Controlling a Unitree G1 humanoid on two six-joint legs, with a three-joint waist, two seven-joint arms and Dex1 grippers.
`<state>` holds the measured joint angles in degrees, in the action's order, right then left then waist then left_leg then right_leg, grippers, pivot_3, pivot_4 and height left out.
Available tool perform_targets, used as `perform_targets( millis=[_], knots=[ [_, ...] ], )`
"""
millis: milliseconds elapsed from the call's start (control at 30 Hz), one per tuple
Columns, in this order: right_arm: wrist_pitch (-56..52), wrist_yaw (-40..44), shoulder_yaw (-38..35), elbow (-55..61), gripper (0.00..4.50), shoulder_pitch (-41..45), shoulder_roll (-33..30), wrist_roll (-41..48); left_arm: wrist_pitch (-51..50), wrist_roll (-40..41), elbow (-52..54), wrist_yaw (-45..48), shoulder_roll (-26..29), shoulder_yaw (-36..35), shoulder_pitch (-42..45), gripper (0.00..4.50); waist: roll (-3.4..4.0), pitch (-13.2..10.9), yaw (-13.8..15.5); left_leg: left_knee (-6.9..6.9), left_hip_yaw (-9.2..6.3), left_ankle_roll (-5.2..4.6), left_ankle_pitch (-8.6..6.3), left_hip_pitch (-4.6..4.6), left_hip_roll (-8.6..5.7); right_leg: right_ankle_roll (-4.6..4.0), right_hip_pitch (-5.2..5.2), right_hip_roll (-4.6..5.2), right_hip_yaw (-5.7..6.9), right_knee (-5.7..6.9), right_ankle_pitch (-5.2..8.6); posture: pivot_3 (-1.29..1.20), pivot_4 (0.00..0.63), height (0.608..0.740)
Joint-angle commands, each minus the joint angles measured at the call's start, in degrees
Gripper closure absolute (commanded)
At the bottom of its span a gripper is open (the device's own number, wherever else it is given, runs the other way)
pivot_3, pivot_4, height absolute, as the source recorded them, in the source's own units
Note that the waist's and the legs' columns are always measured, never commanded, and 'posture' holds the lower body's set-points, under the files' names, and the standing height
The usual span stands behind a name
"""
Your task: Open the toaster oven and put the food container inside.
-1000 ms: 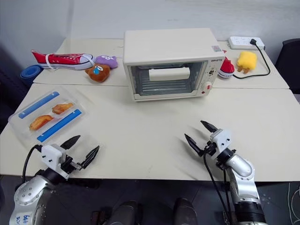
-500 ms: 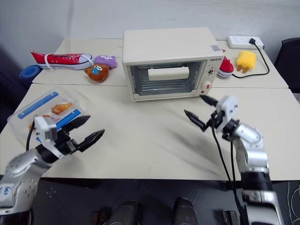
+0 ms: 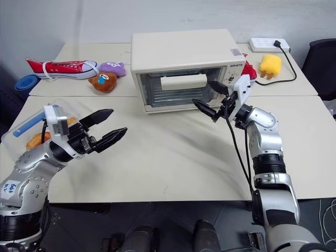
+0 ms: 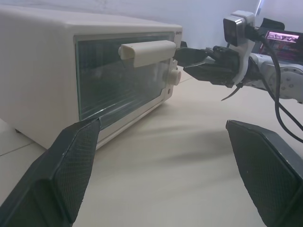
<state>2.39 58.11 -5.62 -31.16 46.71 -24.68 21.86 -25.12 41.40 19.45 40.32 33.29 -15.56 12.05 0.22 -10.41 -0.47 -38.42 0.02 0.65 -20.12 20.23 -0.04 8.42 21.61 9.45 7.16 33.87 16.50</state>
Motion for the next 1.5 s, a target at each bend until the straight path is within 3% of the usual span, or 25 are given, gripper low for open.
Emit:
perform_targets(
  millis=[33, 233, 433, 700, 1033, 1333, 1500],
  knots=[
    [-0.14, 3.54, 0.38, 5.91, 0.01, -1.26, -0.71, 1.37, 0.48, -1.04, 1.61, -0.67, -0.02, -0.13, -1.56, 0.0, 0.01, 0.0, 0.0, 0.0, 0.0, 0.0, 0.0, 0.0, 0.0, 0.0, 0.0, 0.0, 0.0, 0.0, 0.0, 0.0, 0.15, 0.74],
    [1.08, 6.71, -0.25, 13.48, 0.01, -9.06, -3.87, 1.22, 0.61, -1.59, -0.19, -1.54, -0.48, -0.19, -0.73, 0.0, 0.0, -0.01, 0.36, -0.02, -0.02, 0.0, 0.0, 0.03, -0.01, 0.0, 0.0, 0.0, 0.0, -0.02, 0.0, 0.0, 0.15, 0.74],
    [5.13, 7.67, 0.97, 14.71, 0.0, -13.95, -5.17, -1.59, 2.77, -2.48, -6.53, -1.03, -3.31, 1.42, 6.5, 1.9, 0.0, -0.01, 0.42, -0.15, 0.0, 0.01, 0.0, 0.02, -0.02, 0.01, -0.01, 0.0, -0.03, 0.06, -0.01, 0.0, 0.15, 0.74],
    [7.03, 7.09, 1.34, 13.81, 0.0, -13.81, -3.88, -2.16, 9.81, -7.87, -24.55, 4.06, -6.13, 4.48, 21.95, 4.43, -0.01, -0.02, 0.32, -0.15, 0.0, 0.01, -0.01, 0.04, -0.04, 0.02, 0.0, -0.01, 0.02, 0.05, -0.01, 0.0, 0.15, 0.74],
    [8.38, 5.8, 0.8, 13.63, 0.0, -15.42, -4.93, -3.32, 14.77, -16.17, -40.21, 7.75, -11.94, 11.61, 33.06, 4.47, -0.04, -0.03, 0.3, -0.17, 0.0, 0.0, -0.01, 0.08, -0.05, 0.04, 0.0, -0.01, 0.06, 0.02, -0.02, 0.0, 0.15, 0.74],
    [10.27, 2.37, -9.69, 20.86, 0.0, -35.04, -10.92, -0.21, 14.04, -20.42, -36.87, 10.52, -10.81, 15.6, 28.48, 4.47, -0.08, -0.06, 0.86, -0.23, -0.03, -0.01, -0.01, 0.15, -0.06, 0.06, 0.0, 0.0, 0.1, 0.01, -0.03, 0.0, 0.15, 0.74],
    [9.5, 1.67, -15.5, 24.7, 0.0, -44.9, -13.13, 2.16, 12.4, -22.85, -34.24, 7.26, -11.52, 17.03, 24.56, 4.47, -0.09, -0.06, 1.16, -0.27, 0.04, -0.02, -0.02, 0.07, -0.05, 0.06, -0.03, 0.0, 0.01, 0.07, -0.03, 0.0, 0.15, 0.74]
  ],
)
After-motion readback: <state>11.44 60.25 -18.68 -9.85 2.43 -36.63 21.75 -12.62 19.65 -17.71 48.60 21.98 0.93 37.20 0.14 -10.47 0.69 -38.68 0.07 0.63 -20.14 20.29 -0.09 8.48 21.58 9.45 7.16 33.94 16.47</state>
